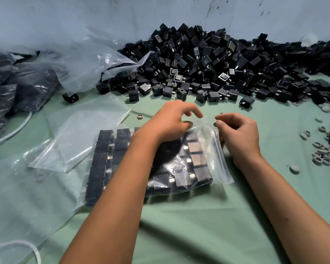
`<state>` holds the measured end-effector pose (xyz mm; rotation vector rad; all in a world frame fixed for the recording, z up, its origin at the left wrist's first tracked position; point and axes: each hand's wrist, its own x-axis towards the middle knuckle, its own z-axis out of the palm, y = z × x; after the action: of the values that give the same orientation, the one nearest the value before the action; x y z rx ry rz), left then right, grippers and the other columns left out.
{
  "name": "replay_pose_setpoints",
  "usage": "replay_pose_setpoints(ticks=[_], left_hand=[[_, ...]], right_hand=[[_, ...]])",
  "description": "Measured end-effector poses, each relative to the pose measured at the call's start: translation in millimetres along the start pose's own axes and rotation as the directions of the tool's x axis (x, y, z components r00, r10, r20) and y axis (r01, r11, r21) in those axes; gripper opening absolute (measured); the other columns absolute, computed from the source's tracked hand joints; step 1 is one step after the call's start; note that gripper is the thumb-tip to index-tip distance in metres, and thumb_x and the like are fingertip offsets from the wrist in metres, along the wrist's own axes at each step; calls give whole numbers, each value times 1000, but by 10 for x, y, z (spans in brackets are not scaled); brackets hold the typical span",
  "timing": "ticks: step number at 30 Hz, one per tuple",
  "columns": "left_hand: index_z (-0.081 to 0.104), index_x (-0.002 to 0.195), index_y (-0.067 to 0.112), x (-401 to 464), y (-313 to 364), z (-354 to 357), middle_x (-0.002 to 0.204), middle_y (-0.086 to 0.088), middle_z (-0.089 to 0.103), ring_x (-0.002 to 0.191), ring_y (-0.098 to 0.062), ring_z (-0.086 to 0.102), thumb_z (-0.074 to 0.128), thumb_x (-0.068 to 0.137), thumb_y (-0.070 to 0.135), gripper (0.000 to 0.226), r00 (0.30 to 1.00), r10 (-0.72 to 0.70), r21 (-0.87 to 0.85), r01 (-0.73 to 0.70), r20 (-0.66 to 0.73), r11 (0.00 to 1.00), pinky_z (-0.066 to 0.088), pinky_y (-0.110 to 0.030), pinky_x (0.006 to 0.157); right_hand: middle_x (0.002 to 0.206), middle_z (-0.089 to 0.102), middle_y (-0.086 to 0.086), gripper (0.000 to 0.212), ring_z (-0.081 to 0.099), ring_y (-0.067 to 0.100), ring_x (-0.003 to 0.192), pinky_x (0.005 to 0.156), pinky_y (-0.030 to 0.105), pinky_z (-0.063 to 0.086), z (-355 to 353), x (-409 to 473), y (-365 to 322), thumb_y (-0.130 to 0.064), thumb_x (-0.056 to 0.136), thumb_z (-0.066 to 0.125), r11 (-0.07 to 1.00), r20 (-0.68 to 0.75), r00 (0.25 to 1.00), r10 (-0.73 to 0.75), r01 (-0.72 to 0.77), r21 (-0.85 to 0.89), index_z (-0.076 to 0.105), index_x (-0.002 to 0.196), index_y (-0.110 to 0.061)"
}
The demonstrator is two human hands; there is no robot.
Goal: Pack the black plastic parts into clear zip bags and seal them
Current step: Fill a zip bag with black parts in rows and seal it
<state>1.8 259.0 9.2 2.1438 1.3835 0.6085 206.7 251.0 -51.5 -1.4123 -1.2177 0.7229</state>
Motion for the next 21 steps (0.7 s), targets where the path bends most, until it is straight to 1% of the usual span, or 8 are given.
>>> replay_pose_setpoints(ticks=[3,5,7,9,12,14,17,21], left_hand=[[68,123,43,18,65,79,121,4,54,121,-16,45,55,101,7,44,998,19,24,-21,52,1000,41,-45,109],[68,123,44,19,89,112,122,3,51,123,-17,40,50,101,3,50,998,18,41,-21,63,999,36,-44,112],[71,118,41,20,105,126,121,2,51,124,-17,36,49,99,0,51,997,42,54,-46,64,997,32,-46,114],[73,112,37,24,104,120,119,1,51,122,-17,35,50,98,0,45,997,59,61,-62,54,996,31,-47,114],[73,105,30,30,78,103,116,0,52,118,-18,36,55,94,6,31,997,70,94,-72,24,993,33,-44,111],[73,100,29,27,54,80,115,1,53,120,-20,38,60,90,11,25,997,74,91,-74,5,993,34,-43,110],[75,94,32,20,23,37,113,5,55,119,-19,44,65,85,15,22,996,88,56,-87,-17,995,39,-45,108],[78,92,37,27,-11,-10,113,8,58,116,-13,51,76,84,18,21,992,113,26,-112,-61,993,44,-40,103]], right_hand=[[94,76,6,14,73,23,86,77,42,61,28,185,-23,-11,90,69,994,-17,996,85,-86,-60,76,93,-23],[105,72,3,22,69,24,98,88,42,58,41,385,-50,-11,91,63,940,15,999,-49,51,-337,72,108,-22],[129,60,7,45,51,31,122,101,45,48,56,584,-73,-8,90,60,713,149,967,-208,254,-653,60,132,-24],[152,40,7,67,29,34,137,108,51,40,94,761,-87,-2,89,56,526,331,924,-192,381,-760,44,150,-28],[167,22,-1,76,17,30,149,111,57,30,162,946,-59,-3,95,47,409,435,900,-42,412,-814,23,161,-31],[161,31,2,70,26,32,143,107,56,32,172,970,-39,-9,98,50,370,412,907,-90,415,-832,27,159,-32],[140,46,11,54,38,36,130,102,50,39,92,856,-45,-21,98,61,377,407,896,-181,445,-812,46,150,-23],[117,62,7,39,59,27,108,94,40,49,-76,490,-102,-34,93,75,652,313,931,-186,356,-670,68,128,-18]])
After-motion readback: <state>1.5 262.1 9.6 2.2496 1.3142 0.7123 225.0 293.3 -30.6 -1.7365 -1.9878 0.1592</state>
